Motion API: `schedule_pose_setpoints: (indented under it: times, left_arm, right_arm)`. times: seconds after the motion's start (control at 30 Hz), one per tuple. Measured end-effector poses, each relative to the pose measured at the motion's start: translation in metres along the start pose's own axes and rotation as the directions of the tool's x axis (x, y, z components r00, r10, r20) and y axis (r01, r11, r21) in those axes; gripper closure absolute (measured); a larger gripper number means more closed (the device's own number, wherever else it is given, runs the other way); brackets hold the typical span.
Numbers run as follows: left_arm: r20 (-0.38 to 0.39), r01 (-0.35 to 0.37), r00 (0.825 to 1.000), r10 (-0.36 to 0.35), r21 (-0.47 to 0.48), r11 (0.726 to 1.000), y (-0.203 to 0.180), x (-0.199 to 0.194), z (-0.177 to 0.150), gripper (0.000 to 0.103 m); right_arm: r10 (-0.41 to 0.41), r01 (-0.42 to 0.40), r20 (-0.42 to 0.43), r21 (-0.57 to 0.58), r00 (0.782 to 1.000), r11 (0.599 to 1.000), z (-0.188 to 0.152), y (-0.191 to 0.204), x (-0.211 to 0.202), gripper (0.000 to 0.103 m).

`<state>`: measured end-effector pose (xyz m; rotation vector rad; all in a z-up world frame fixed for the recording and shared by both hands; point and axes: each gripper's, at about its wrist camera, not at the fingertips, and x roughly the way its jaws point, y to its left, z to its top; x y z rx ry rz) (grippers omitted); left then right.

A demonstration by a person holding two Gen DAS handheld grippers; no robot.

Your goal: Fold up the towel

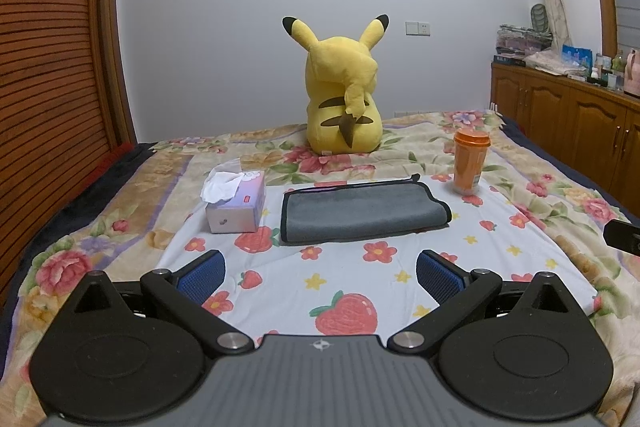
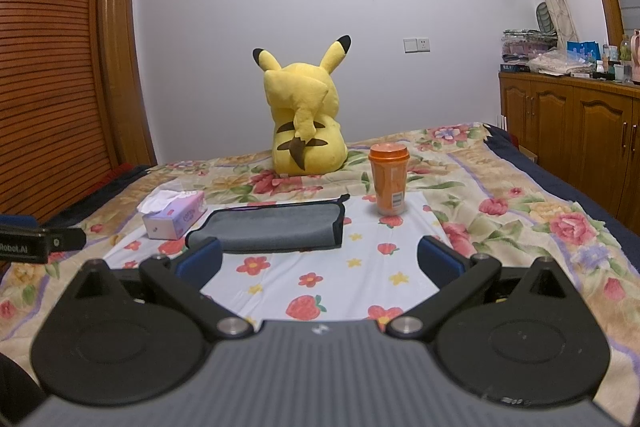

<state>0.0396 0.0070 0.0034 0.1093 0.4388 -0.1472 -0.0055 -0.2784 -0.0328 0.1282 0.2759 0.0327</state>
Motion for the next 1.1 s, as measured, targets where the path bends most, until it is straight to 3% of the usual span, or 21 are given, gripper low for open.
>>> schedule_pose_setpoints:
  times: [1.1]
  left_arm:
    - [-0.003,0.0,1.0,0.0,0.002,1.0,0.0021,-0.0004,-0.0017,0.0]
  right_arm:
    - [-0.001,0.001,-0.001,0.001,1.0,1.0,0.0003,-0.0005,0.0005,0.0]
